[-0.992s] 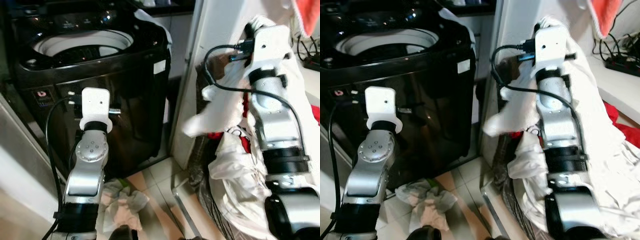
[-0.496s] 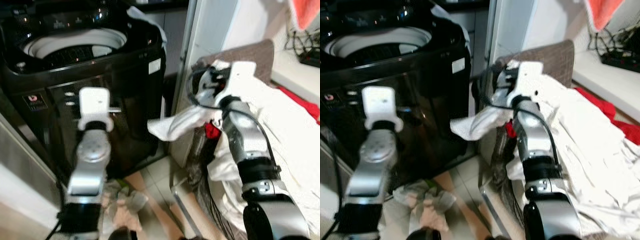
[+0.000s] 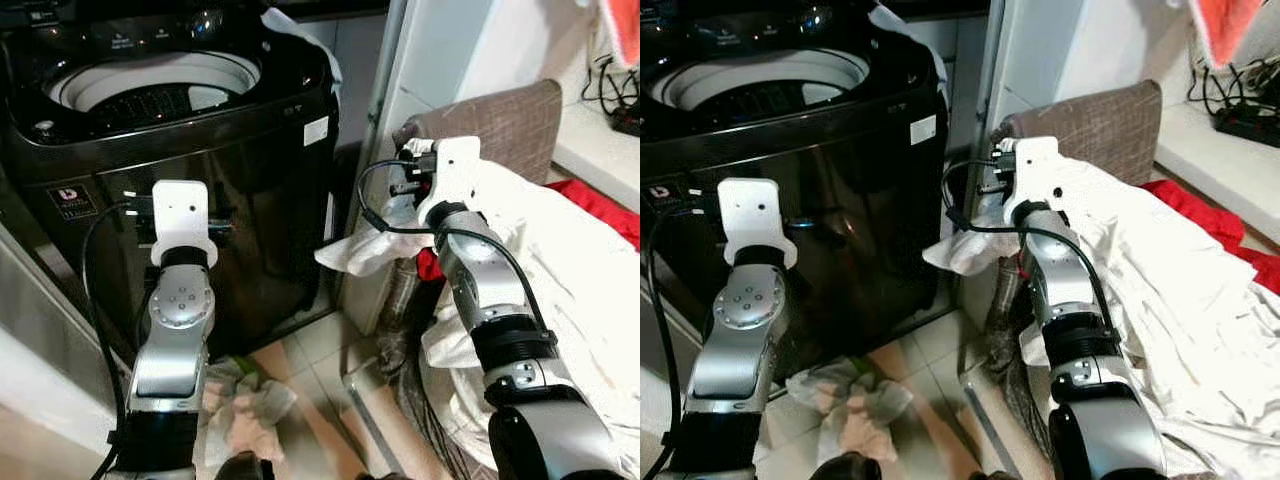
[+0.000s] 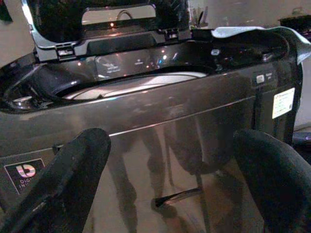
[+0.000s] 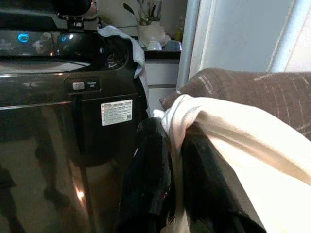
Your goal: Clothes washing
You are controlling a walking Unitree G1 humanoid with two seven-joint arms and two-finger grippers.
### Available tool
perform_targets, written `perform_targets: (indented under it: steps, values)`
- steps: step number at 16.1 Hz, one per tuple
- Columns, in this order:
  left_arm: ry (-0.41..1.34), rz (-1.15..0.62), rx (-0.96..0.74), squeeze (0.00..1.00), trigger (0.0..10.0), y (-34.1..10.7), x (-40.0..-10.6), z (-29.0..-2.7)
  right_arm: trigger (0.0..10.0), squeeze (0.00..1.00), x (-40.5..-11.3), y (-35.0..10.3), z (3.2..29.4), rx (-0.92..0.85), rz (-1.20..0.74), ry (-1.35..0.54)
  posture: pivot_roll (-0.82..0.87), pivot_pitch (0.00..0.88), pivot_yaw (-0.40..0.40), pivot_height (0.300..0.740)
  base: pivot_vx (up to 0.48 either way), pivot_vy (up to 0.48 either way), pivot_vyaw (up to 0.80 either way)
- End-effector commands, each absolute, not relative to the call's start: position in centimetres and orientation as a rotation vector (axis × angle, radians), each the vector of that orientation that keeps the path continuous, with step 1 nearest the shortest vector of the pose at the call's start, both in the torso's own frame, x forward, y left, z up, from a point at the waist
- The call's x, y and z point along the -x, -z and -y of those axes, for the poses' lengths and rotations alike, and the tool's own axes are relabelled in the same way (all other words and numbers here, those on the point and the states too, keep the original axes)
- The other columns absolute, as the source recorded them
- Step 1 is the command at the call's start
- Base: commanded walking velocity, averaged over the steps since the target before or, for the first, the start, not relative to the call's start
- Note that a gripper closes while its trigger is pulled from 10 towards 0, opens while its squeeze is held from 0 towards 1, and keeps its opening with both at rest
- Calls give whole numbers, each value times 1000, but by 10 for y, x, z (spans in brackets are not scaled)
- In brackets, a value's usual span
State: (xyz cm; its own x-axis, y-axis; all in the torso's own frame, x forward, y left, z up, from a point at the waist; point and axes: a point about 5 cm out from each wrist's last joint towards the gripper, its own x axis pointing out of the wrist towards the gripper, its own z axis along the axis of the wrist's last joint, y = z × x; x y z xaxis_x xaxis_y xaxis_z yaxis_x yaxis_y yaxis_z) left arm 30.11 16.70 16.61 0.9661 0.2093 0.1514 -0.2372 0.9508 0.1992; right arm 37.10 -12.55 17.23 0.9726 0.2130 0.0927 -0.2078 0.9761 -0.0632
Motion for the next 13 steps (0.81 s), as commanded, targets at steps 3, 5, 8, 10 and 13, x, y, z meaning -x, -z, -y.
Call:
perform_targets:
  steps: [3, 5, 8, 10, 13]
  values:
    - [-244, 126, -240, 0, 10000, -165, -299, -166, 0, 0, -374, -192, 117, 128, 189, -273, 57, 9, -82, 740, 0, 0, 0]
    - [-246, 129, -251, 0, 10000, -165, -299, -166, 0, 0, -374, -187, 116, 108, 167, -287, 57, 9, -82, 740, 0, 0, 200]
    - [-256, 145, -294, 0, 10000, -165, -297, -169, 10000, 0, -372, -175, 112, 103, 116, -312, 69, 0, -89, 740, 0, 0, 0]
    - [-258, 128, -207, 0, 10000, -162, -296, -170, 10000, 0, -371, -169, 116, 70, 97, -291, 70, 0, -87, 740, 0, 223, 300]
    - [-246, 138, -232, 0, 10000, -164, -297, -167, 10000, 0, -372, -167, 119, 70, 90, -287, 72, 0, -86, 740, 0, 297, 525]
